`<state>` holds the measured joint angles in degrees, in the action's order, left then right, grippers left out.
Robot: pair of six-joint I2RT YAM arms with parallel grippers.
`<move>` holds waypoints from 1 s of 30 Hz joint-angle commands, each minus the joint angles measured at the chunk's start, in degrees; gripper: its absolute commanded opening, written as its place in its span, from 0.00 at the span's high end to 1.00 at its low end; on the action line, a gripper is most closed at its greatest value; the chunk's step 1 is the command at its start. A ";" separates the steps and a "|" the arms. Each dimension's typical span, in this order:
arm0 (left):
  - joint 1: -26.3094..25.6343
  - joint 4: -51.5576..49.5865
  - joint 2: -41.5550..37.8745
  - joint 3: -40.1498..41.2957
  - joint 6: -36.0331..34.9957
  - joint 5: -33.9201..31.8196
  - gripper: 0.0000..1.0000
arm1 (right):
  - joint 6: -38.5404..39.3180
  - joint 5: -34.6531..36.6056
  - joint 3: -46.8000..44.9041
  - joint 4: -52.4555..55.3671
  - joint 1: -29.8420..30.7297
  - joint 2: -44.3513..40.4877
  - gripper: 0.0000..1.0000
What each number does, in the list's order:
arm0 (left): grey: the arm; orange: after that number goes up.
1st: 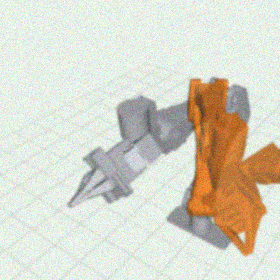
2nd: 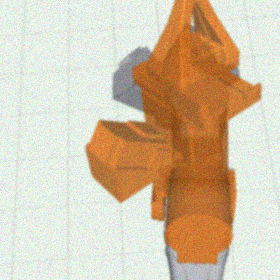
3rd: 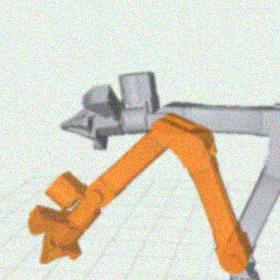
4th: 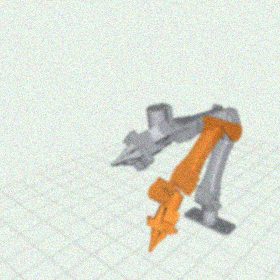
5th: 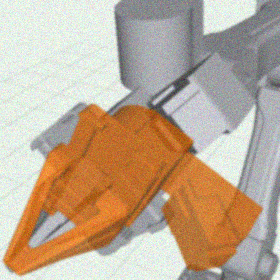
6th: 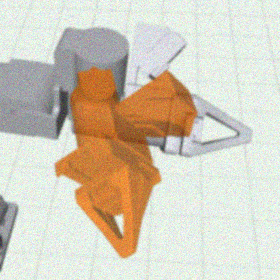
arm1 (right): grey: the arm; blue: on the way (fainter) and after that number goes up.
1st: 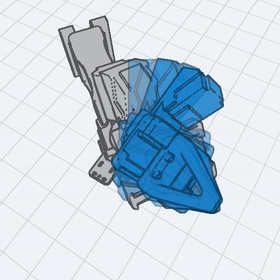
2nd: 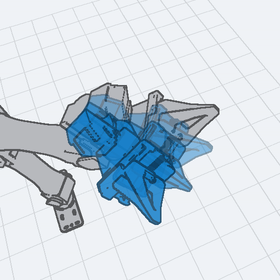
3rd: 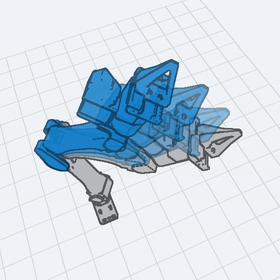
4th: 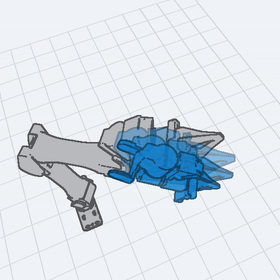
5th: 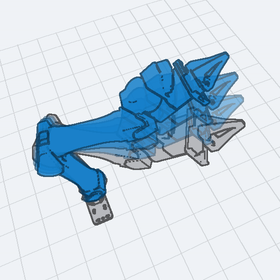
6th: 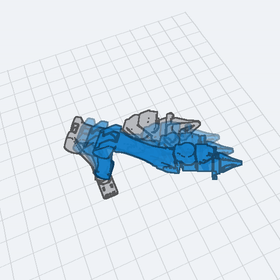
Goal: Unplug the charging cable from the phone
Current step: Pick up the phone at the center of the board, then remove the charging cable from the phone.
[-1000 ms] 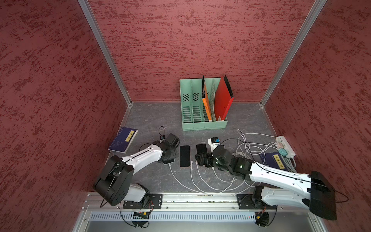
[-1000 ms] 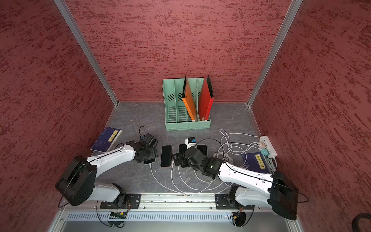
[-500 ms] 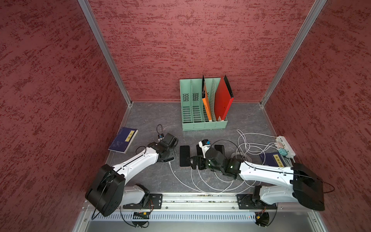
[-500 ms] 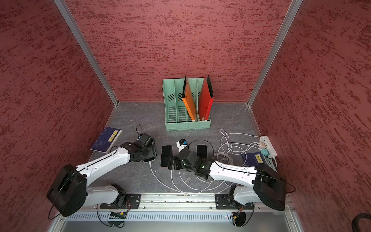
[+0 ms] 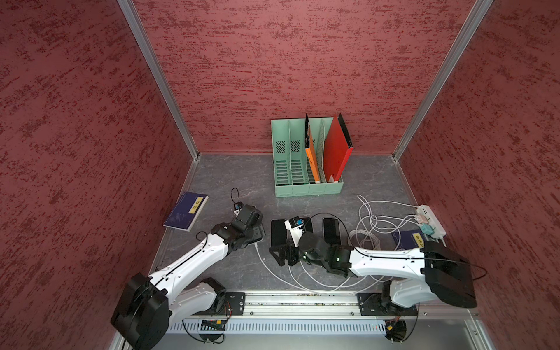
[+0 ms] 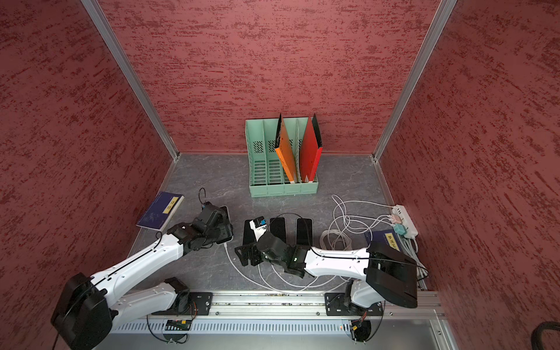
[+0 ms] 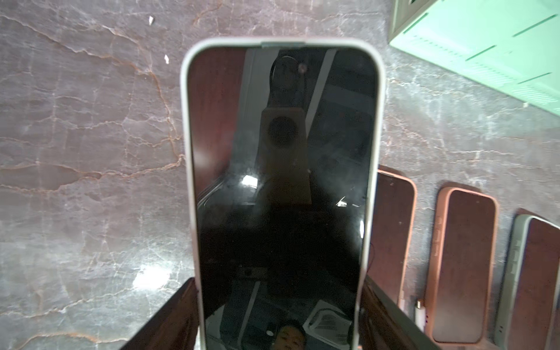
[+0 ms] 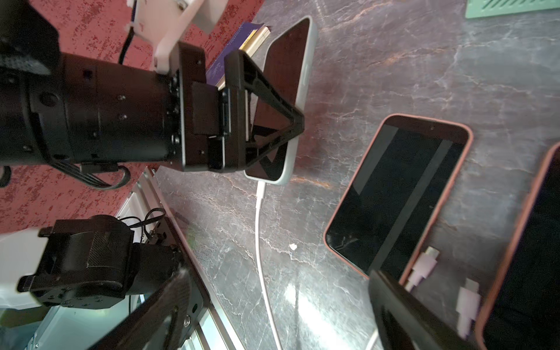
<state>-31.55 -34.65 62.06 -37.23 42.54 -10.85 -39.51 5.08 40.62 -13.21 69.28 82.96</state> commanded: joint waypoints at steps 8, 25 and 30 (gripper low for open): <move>-0.27 4.30 -6.96 1.25 -0.89 0.51 1.00 | 1.98 -8.94 3.75 -8.10 0.16 9.63 0.16; -0.44 4.11 -11.96 1.68 -0.25 1.32 1.00 | 3.57 -11.10 9.47 -5.96 0.04 14.51 0.46; -0.39 4.06 -13.07 1.68 -0.13 1.60 1.00 | 3.43 -10.89 9.95 -5.60 0.05 15.18 0.52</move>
<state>-31.83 -32.99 50.41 -35.66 42.61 -9.08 -36.58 -5.56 48.71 -18.81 69.28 97.51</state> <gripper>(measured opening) 0.787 0.489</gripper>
